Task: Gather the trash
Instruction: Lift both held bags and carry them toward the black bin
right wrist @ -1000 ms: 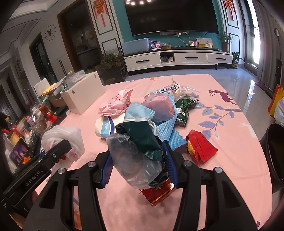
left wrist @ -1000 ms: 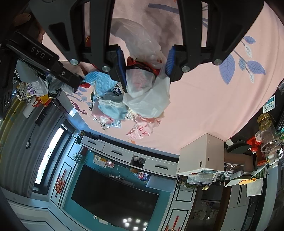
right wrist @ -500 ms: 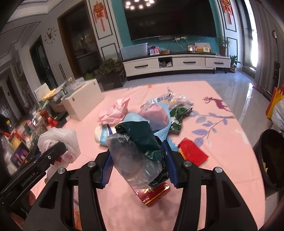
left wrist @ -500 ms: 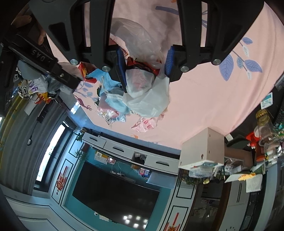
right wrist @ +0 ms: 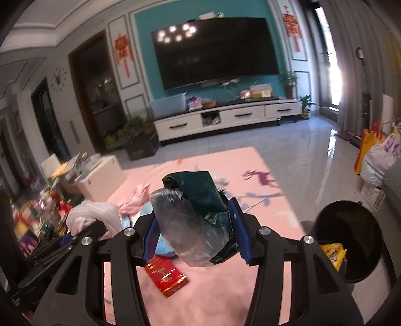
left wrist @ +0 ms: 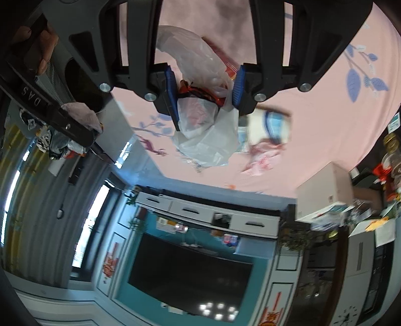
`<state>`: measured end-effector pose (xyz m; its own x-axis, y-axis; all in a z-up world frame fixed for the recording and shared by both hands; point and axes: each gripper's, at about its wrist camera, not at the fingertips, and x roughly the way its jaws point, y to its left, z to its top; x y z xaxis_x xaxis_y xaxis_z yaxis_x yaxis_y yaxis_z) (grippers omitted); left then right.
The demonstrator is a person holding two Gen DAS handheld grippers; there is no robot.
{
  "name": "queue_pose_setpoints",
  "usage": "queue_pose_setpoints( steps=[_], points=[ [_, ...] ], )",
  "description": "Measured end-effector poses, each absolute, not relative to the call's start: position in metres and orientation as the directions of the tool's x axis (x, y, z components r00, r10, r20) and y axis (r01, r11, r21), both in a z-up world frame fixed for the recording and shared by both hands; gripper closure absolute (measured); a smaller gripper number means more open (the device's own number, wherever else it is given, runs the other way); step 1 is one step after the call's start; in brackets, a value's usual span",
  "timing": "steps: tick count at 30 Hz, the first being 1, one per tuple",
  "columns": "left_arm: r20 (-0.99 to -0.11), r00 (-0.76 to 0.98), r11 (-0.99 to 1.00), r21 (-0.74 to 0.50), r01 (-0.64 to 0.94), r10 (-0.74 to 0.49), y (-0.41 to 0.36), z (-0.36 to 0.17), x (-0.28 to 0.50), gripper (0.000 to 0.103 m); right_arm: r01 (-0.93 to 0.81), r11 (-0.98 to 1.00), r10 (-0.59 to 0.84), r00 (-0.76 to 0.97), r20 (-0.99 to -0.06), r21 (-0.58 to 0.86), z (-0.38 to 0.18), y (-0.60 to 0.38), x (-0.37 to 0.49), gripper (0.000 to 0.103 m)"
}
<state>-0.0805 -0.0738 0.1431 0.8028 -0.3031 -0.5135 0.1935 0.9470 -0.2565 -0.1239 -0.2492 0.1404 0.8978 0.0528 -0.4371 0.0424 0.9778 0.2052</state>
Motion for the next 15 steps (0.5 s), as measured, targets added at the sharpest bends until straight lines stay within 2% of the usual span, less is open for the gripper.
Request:
queue_pose_setpoints(
  steps=[15],
  points=[
    [-0.51,0.737,0.893,-0.181,0.412,-0.444,-0.212,0.154,-0.09,0.066,0.224,0.912,-0.081,0.919,-0.385,0.344,0.147,-0.362,-0.168,0.051]
  ],
)
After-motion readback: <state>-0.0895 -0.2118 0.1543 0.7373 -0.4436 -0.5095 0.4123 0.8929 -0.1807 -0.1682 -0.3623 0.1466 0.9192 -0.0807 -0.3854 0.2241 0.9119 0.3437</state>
